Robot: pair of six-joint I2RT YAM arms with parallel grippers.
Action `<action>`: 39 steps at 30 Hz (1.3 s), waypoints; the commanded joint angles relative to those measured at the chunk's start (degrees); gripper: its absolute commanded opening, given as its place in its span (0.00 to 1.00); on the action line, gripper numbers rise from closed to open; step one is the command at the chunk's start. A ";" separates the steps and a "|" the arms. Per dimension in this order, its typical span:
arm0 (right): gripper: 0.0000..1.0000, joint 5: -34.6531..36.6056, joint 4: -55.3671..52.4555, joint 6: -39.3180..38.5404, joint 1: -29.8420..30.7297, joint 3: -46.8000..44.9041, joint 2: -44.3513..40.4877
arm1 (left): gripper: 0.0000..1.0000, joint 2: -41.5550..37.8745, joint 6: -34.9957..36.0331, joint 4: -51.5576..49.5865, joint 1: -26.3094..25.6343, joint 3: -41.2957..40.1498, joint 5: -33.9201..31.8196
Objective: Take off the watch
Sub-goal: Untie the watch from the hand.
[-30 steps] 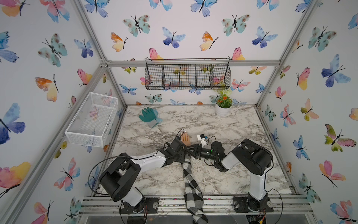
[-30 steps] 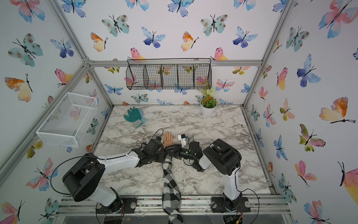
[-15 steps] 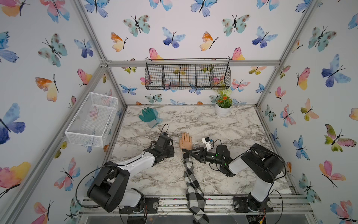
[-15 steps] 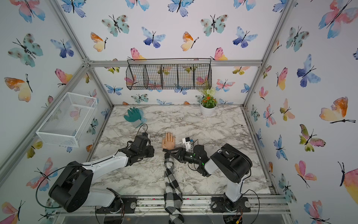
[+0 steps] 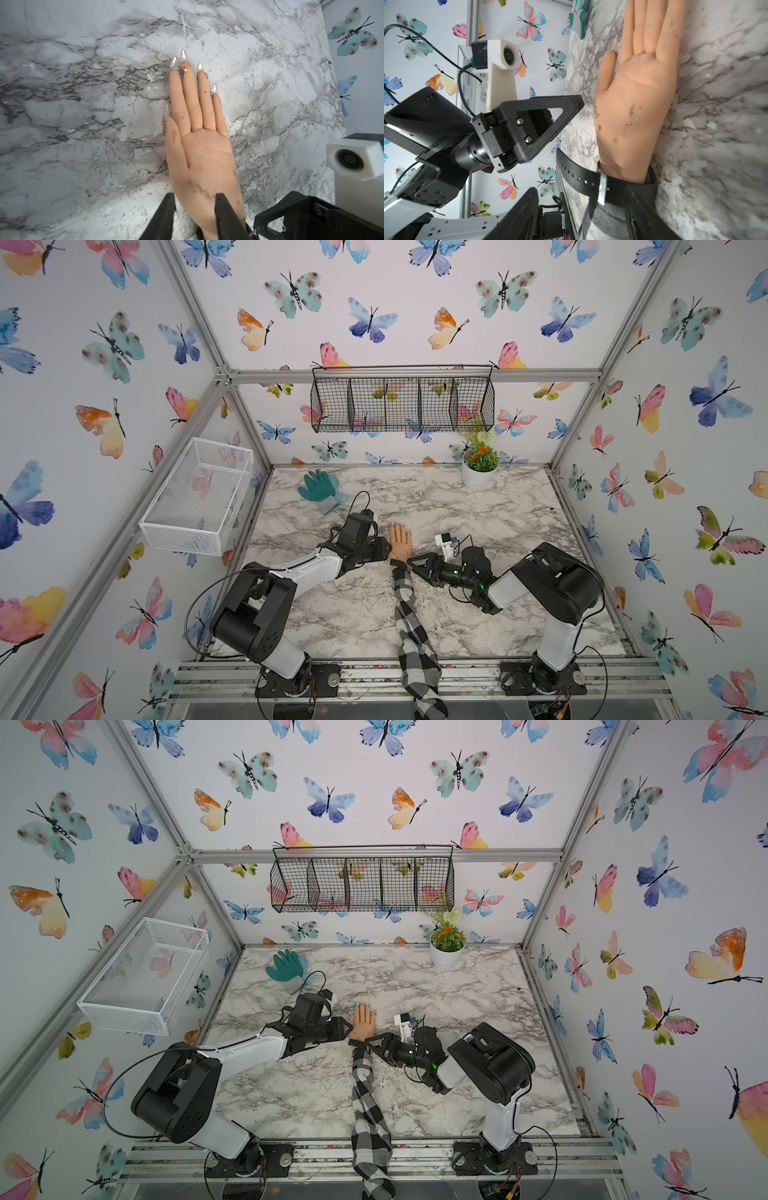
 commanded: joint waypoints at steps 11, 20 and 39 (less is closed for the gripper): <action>0.66 -3.40 -0.32 -0.66 -0.06 3.20 3.19 | 0.36 3.80 0.55 -3.72 -1.75 0.33 -1.36; 0.64 -4.95 -1.90 -0.86 0.09 3.80 1.22 | 0.35 6.53 0.60 -4.57 -3.16 1.32 -2.76; 0.63 -5.04 -7.98 -1.29 3.25 8.48 -2.50 | 0.34 4.63 -0.01 -2.42 -3.79 -1.69 -2.63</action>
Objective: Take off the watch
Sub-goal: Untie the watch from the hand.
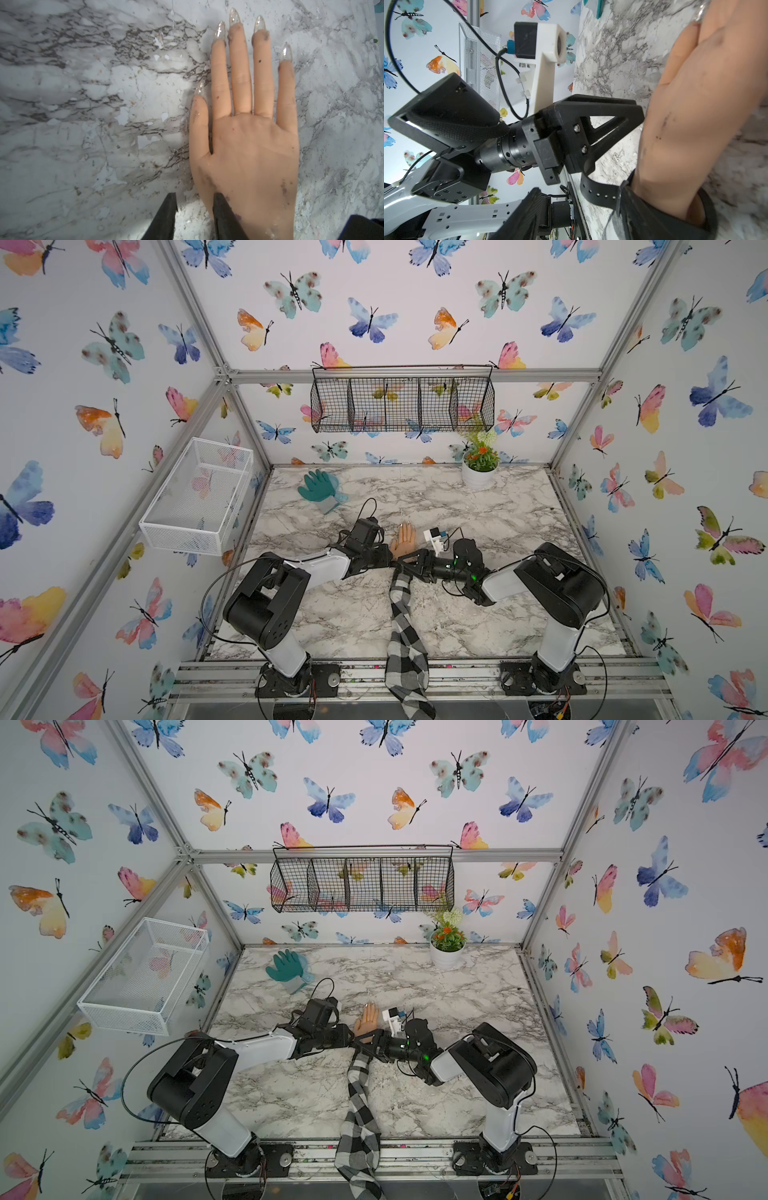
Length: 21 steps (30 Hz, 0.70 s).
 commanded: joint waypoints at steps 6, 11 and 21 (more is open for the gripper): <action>0.63 -1.24 0.50 0.17 2.32 3.63 1.38 | 0.34 -0.04 -0.69 -0.44 -1.28 -2.31 2.00; 0.63 -3.88 0.07 0.62 3.76 6.65 3.67 | 0.34 0.19 -1.16 0.89 -2.54 -2.32 2.66; 0.63 -4.67 -7.77 -5.38 3.03 6.90 -2.39 | 0.34 -0.49 -1.49 1.07 -2.90 -2.82 2.61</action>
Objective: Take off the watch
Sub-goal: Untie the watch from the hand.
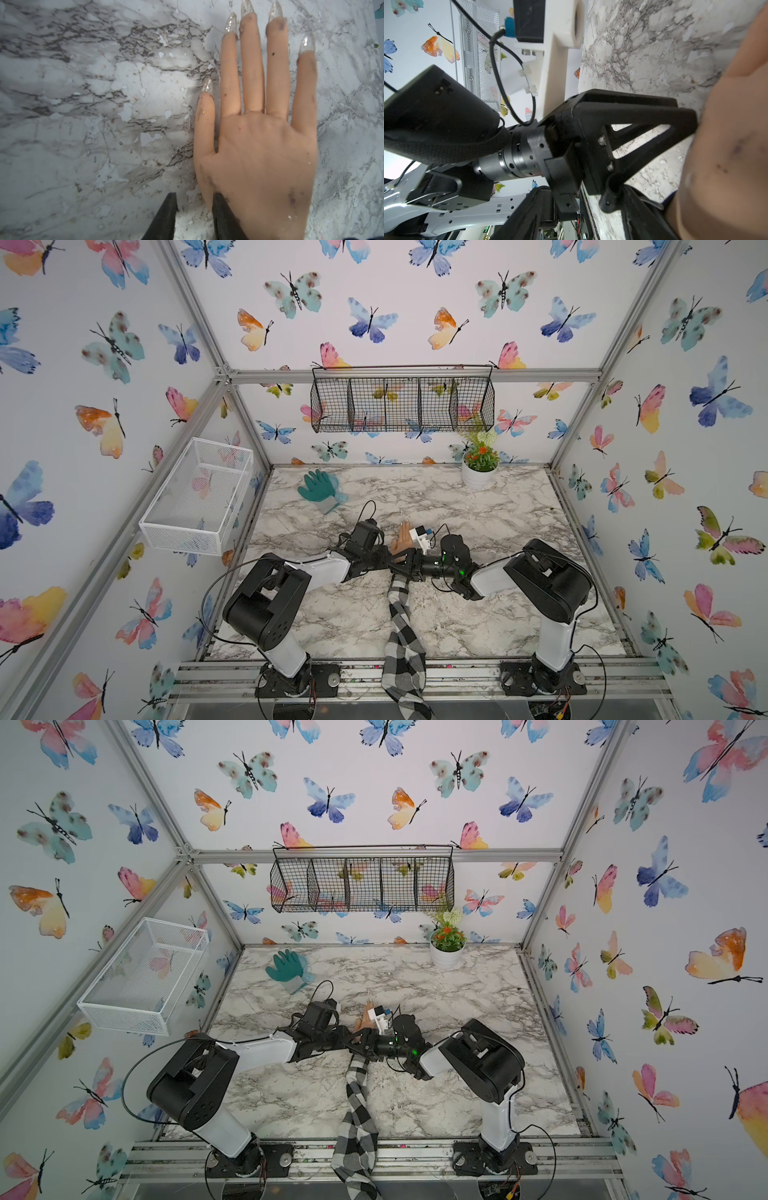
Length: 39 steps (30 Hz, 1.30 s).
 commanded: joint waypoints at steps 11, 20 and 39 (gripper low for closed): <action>0.64 25.63 -54.75 -41.68 -0.75 2.99 -25.67 | 0.34 -1.42 1.59 -4.04 -1.94 0.75 3.01; 0.54 30.05 -50.86 -39.53 -0.76 -6.96 -28.58 | 0.35 -5.58 2.84 -6.75 0.80 2.11 5.15; 0.63 11.69 -22.28 -15.67 -0.76 -8.70 -18.58 | 0.35 -10.63 -4.81 -0.98 -6.07 -8.43 6.14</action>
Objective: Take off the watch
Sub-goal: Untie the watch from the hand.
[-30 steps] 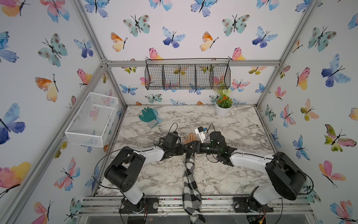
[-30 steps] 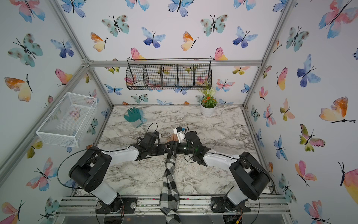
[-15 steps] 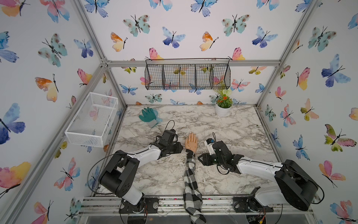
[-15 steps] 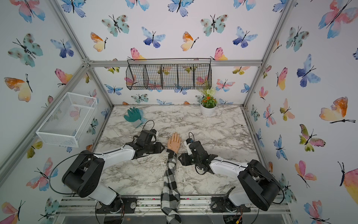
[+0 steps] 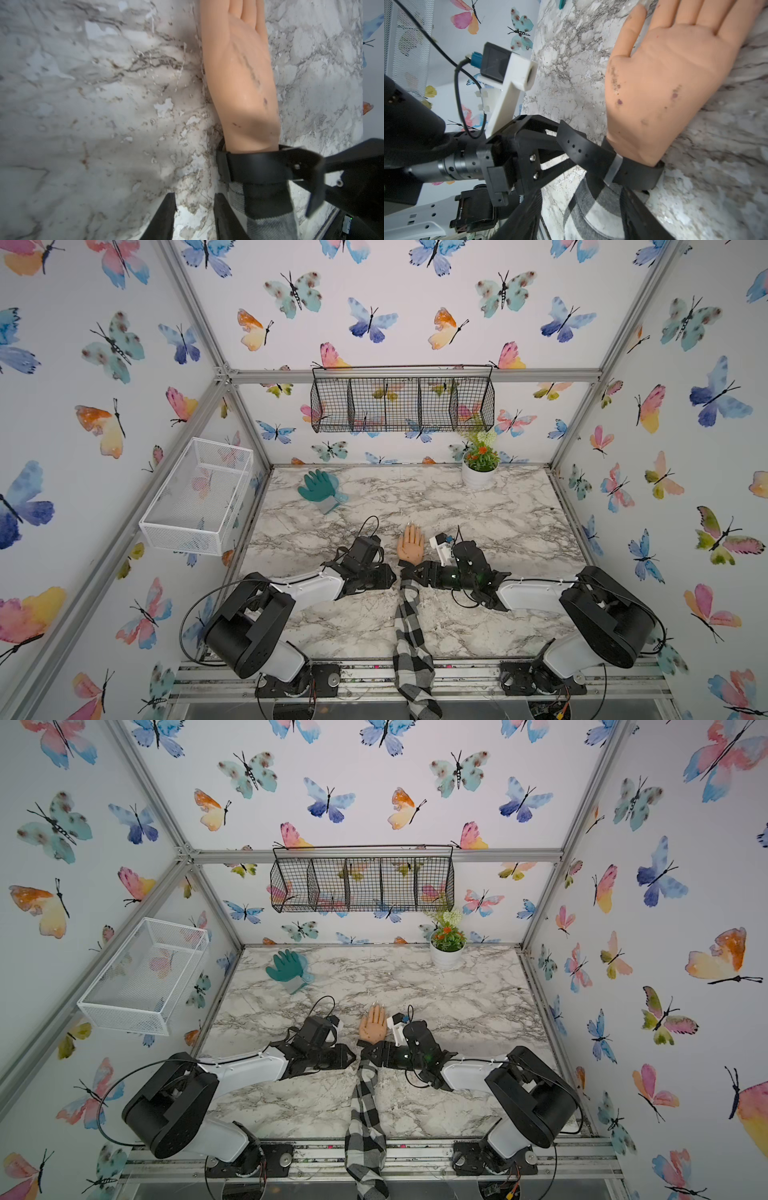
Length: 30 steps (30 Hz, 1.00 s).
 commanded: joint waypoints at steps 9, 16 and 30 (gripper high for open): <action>0.62 -1.64 3.52 2.55 -0.06 1.79 1.29 | 0.35 -0.93 -4.48 6.02 -4.40 -1.91 -0.37; 0.62 -3.30 4.49 3.08 -0.05 4.62 3.26 | 0.35 -0.29 -4.06 6.11 -4.65 -1.69 -0.37; 0.63 3.01 -14.25 -12.35 -2.45 5.03 -6.64 | 0.35 -0.52 -3.47 5.49 -4.67 -1.55 -0.53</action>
